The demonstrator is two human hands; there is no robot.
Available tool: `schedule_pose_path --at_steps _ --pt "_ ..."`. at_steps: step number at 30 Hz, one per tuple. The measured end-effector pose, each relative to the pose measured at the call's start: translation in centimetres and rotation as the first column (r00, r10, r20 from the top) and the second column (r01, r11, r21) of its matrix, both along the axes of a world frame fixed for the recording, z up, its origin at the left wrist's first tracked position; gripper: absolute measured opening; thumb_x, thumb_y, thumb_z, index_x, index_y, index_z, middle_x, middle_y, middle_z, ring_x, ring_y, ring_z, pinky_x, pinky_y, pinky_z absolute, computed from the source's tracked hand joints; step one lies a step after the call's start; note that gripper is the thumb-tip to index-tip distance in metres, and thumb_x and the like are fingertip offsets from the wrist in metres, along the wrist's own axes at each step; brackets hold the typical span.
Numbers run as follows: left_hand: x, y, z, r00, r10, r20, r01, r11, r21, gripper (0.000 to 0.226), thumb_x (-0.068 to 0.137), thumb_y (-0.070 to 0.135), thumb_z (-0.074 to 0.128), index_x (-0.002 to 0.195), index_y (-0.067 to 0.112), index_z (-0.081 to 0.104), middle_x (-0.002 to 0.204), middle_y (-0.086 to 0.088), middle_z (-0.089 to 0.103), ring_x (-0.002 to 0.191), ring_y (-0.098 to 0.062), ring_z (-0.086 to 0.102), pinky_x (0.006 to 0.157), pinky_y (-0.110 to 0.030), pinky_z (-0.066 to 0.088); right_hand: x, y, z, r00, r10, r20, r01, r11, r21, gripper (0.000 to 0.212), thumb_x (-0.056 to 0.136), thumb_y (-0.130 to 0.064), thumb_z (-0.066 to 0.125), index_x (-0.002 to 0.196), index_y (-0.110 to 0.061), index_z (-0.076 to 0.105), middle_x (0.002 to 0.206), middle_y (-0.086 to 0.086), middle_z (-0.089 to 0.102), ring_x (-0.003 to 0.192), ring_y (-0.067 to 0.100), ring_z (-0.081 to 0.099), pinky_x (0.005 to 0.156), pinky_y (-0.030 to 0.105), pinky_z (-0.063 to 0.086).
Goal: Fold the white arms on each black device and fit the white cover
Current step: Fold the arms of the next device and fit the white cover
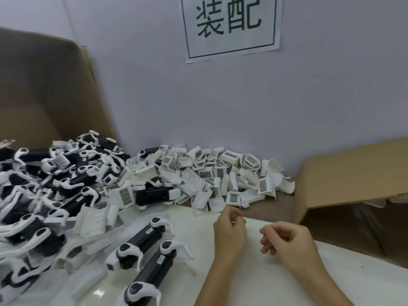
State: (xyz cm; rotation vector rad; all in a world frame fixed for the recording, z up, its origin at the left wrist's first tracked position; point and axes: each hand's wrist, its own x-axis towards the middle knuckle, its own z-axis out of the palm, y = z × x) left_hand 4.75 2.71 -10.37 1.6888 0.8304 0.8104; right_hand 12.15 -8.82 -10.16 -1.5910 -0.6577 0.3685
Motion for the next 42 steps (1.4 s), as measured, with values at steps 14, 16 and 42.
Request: schedule_pose_path --at_steps 14,16,42 --pt "-2.9 0.9 11.6 0.902 -0.122 -0.414 0.302 0.864 0.404 0.015 0.095 0.027 0.045 0.100 0.024 0.059 0.094 0.005 0.063 0.075 -0.014 0.059 0.061 -0.031 0.045 0.3 -0.1 -0.1 1.000 0.015 -0.014 -0.015 1.000 -0.023 0.014 0.091 -0.011 0.069 0.080 -0.011 0.077 0.065 0.006 0.073 0.058 0.018 0.071 0.052 0.021 0.051" --pt "-4.5 2.6 13.8 0.805 -0.061 -0.590 0.374 0.824 0.425 0.022 0.096 0.029 0.045 0.106 0.018 0.062 0.097 0.005 0.062 0.080 -0.014 0.060 0.062 -0.028 0.045 0.2 0.0 -0.3 1.000 0.000 0.017 0.001 1.000 -0.027 0.026 0.096 -0.019 0.063 0.074 -0.008 0.075 0.063 0.008 0.070 0.054 0.019 0.068 0.051 0.021 0.050" --pt "-15.5 12.4 10.0 0.107 -0.035 -0.994 0.514 0.857 0.025 0.039 0.089 0.027 0.064 0.125 0.020 0.050 0.110 0.003 0.054 0.093 -0.016 0.056 0.081 -0.028 0.051 0.7 0.4 -0.9 1.000 0.001 -0.024 -0.001 1.000 -0.017 0.035 0.094 0.008 0.043 0.094 -0.013 0.071 0.073 0.012 0.069 0.060 0.018 0.067 0.059 0.026 0.050"
